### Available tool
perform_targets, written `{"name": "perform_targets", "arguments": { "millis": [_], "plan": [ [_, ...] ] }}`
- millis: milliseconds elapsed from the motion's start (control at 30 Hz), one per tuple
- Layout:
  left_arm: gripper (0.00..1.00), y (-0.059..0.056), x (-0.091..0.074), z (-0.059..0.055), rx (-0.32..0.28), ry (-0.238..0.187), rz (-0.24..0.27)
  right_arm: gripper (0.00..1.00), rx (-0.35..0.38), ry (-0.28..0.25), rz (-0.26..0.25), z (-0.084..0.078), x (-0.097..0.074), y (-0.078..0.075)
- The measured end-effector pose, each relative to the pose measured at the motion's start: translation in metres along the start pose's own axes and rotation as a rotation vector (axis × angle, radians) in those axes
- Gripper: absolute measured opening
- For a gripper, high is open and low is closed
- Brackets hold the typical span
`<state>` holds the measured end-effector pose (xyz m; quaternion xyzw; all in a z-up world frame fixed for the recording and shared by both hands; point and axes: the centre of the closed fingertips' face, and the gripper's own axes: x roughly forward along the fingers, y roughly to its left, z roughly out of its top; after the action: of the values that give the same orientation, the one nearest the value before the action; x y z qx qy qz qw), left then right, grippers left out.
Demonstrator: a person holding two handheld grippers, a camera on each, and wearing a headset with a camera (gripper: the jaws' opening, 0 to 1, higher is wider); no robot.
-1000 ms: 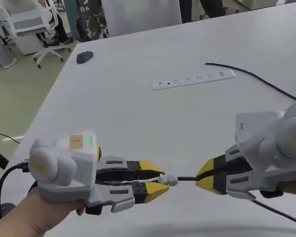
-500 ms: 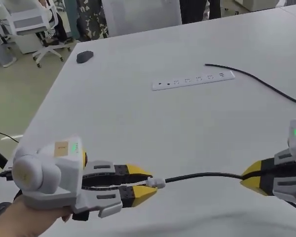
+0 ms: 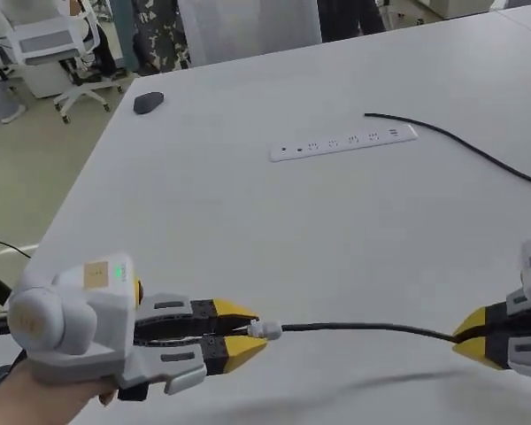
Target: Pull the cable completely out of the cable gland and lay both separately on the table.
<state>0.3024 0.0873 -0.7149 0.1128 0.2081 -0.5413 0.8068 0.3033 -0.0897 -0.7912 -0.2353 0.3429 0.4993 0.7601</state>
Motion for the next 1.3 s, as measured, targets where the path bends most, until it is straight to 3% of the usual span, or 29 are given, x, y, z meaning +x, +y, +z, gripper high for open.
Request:
{"name": "perform_targets", "arguments": {
  "millis": [67, 100, 167, 233, 267, 333, 467, 533, 733, 1000, 1100, 1300],
  "plan": [
    [0.15, -0.001, 0.0, 0.0, -0.006, -0.002, -0.001, 0.18, 0.036, -0.011, 0.007, 0.006, -0.001, -0.001],
    [0.15, -0.001, 0.0, 0.0, -0.003, 0.002, -0.001, 0.19, 0.031, -0.024, 0.009, 0.012, -0.003, -0.002],
    [0.15, -0.001, 0.0, -0.001, -0.005, 0.005, -0.001, 0.2, 0.039, -0.073, 0.012, 0.027, -0.005, -0.001],
    [0.15, -0.001, 0.0, 0.0, -0.004, 0.004, 0.001, 0.21, 0.049, -0.164, 0.054, 0.057, -0.008, 0.008],
    [0.15, -0.001, 0.0, 0.0, -0.004, 0.003, 0.0, 0.21, 0.026, -0.225, 0.068, 0.079, -0.009, 0.014],
    [0.15, -0.002, 0.0, 0.001, -0.004, -0.001, 0.0, 0.21, -0.036, -0.287, 0.083, 0.109, -0.008, 0.026],
    [0.15, -0.006, 0.001, 0.003, 0.002, 0.001, -0.005, 0.15, -0.129, -0.29, 0.128, 0.136, 0.005, 0.045],
    [0.15, -0.006, 0.0, 0.003, 0.007, 0.003, -0.003, 0.13, -0.175, -0.254, 0.168, 0.141, 0.018, 0.056],
    [0.15, -0.007, 0.0, 0.005, 0.012, -0.003, -0.004, 0.11, -0.211, -0.234, 0.221, 0.154, 0.035, 0.067],
    [0.15, -0.008, 0.0, 0.007, 0.013, -0.015, -0.007, 0.07, -0.292, -0.172, 0.229, 0.148, 0.053, 0.073],
    [0.15, -0.008, 0.0, 0.005, 0.01, -0.015, -0.009, 0.0, -0.311, -0.17, 0.215, 0.149, 0.055, 0.072],
    [0.15, -0.007, 0.0, 0.003, 0.008, -0.014, -0.011, 0.0, -0.31, -0.162, 0.217, 0.148, 0.056, 0.073]
  ]
}}
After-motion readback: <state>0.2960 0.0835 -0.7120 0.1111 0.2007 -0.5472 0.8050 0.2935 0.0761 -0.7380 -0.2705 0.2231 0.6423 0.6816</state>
